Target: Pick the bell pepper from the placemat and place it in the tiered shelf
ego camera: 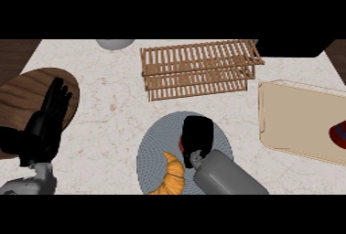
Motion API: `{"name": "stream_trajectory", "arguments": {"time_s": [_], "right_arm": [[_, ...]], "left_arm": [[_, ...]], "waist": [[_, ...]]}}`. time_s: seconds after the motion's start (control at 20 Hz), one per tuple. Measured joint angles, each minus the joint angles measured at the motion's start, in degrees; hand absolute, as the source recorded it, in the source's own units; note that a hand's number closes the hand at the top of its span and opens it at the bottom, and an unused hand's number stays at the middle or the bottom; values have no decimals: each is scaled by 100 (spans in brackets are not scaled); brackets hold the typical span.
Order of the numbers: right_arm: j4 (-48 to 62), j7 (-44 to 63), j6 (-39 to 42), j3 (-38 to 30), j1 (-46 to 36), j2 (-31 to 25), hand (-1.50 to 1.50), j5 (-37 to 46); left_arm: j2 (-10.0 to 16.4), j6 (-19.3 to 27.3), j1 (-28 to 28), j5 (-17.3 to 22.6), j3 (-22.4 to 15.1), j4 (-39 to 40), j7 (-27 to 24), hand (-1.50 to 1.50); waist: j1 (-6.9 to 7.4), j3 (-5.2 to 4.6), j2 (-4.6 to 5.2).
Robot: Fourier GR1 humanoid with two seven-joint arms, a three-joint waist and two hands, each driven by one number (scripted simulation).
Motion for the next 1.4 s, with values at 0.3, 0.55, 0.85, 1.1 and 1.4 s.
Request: {"name": "stream_trajectory", "arguments": {"time_s": [0.3, 0.55, 0.85, 1.1, 1.4], "right_arm": [[-527, -280, -362, 692, 236, -40, 150, -314], [-1328, -273, -485, 802, 402, 11, 150, -670], [-2508, 65, -851, 686, 116, 16, 150, -875], [-3473, 406, -1107, 317, -267, -5, 150, -553], [-4081, 736, -849, -358, -697, -53, 150, 26]], "left_arm": [[-91, 20, 4, -81, -13, 38, -67, 0], [-109, 35, -28, -147, -11, -24, 36, 0], [-116, 8, 48, -135, 18, -126, 102, 0], [-82, -10, 49, -118, 108, -66, 72, 0], [-75, -18, 135, -132, 123, -202, 119, 0]], "waist": [[-20, -3, 25], [-40, 11, 42], [-34, 15, 28], [-88, 12, 10], [-114, 10, 7]]}}
